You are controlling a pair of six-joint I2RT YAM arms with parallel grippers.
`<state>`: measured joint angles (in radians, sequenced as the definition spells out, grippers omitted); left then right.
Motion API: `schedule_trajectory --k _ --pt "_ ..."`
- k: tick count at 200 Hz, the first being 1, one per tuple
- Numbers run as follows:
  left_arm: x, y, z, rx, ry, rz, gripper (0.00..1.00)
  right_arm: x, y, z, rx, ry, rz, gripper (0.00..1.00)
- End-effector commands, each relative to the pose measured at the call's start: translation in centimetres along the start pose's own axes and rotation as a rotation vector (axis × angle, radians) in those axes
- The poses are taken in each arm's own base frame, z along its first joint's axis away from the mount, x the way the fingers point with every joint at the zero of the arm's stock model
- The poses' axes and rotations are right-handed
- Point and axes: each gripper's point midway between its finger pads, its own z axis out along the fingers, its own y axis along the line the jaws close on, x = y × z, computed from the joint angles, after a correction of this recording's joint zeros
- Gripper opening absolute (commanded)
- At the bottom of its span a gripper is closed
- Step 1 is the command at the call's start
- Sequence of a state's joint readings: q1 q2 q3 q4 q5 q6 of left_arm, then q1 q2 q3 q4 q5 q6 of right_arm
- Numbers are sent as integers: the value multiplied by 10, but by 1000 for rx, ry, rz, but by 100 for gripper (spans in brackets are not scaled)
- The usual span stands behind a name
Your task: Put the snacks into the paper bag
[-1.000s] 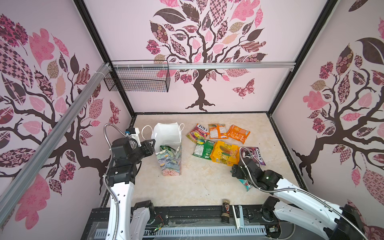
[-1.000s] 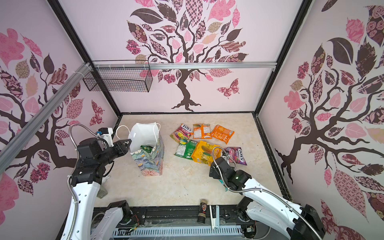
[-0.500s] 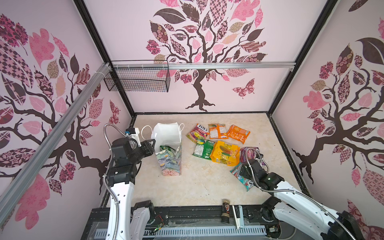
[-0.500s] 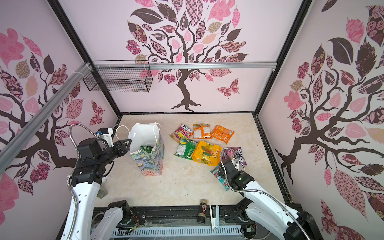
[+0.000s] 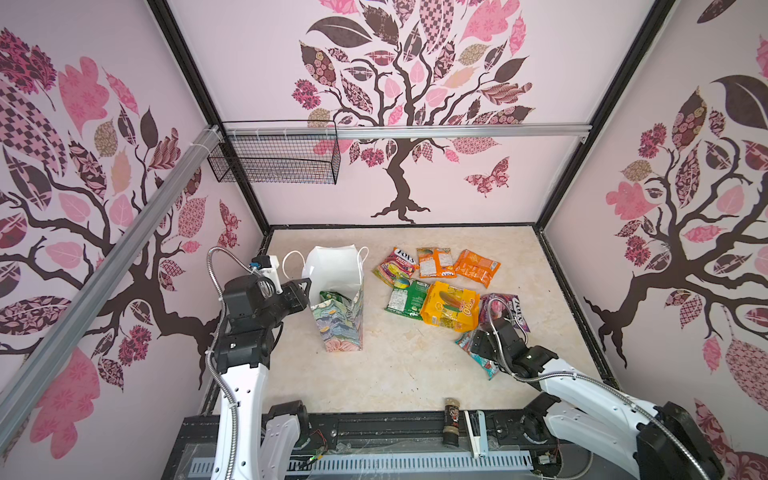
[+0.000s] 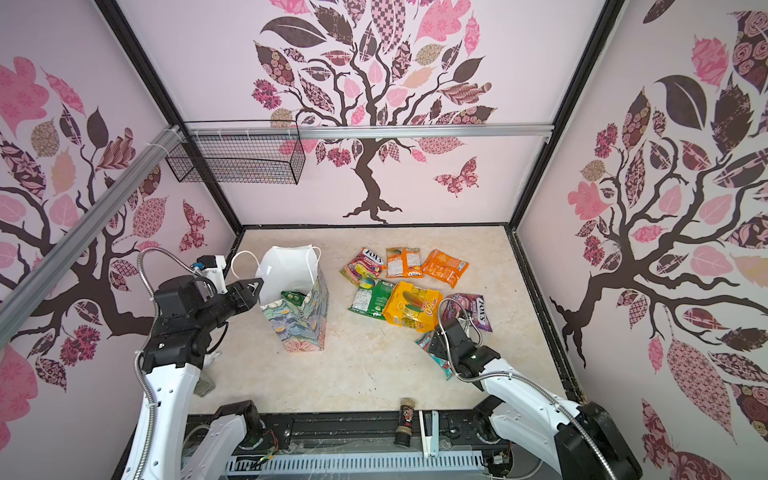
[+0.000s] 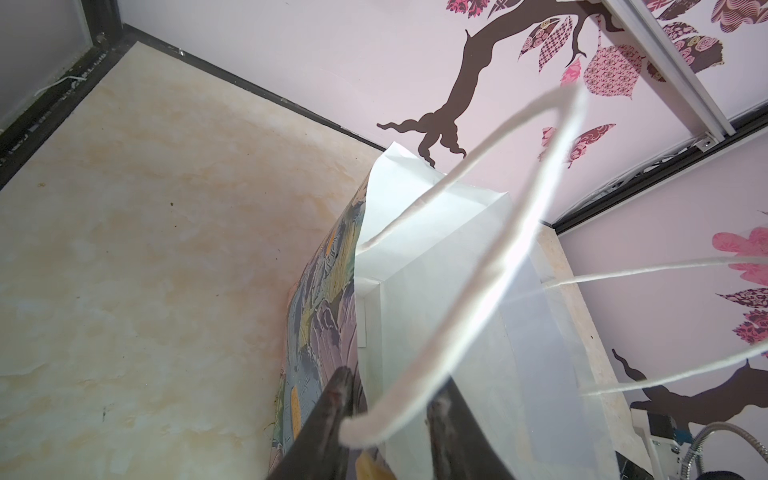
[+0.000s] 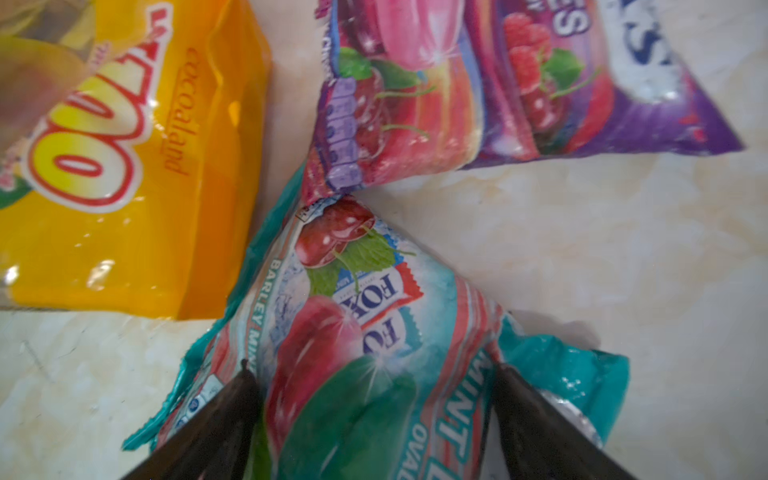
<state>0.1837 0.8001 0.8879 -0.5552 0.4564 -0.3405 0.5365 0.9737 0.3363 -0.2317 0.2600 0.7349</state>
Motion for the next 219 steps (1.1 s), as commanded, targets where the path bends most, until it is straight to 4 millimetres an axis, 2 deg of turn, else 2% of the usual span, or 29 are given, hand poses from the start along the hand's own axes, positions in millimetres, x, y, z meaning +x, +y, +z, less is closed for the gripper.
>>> schedule_trajectory --k 1,62,101,123,152,165,190,219 --pt "2 1 1 5 -4 7 34 35 35 0 -187 202 16 85" --pt "2 2 1 1 -4 6 34 62 89 -4 -302 282 -78 84" --pt "2 2 0 -1 -6 9 34 64 131 -5 -398 268 -125 83" --pt "2 2 0 -3 -6 8 34 67 158 -8 -427 269 -206 83" --pt "1 3 -1 -8 -10 9 34 79 183 -13 -474 300 -286 83" --pt "1 3 -1 -13 -13 12 34 78 186 -16 -482 300 -296 82" --pt "1 4 -1 -17 -14 13 34 60 186 -30 -482 237 -305 81" --pt "1 3 -1 -13 -14 13 34 38 166 -46 -406 157 -310 81"
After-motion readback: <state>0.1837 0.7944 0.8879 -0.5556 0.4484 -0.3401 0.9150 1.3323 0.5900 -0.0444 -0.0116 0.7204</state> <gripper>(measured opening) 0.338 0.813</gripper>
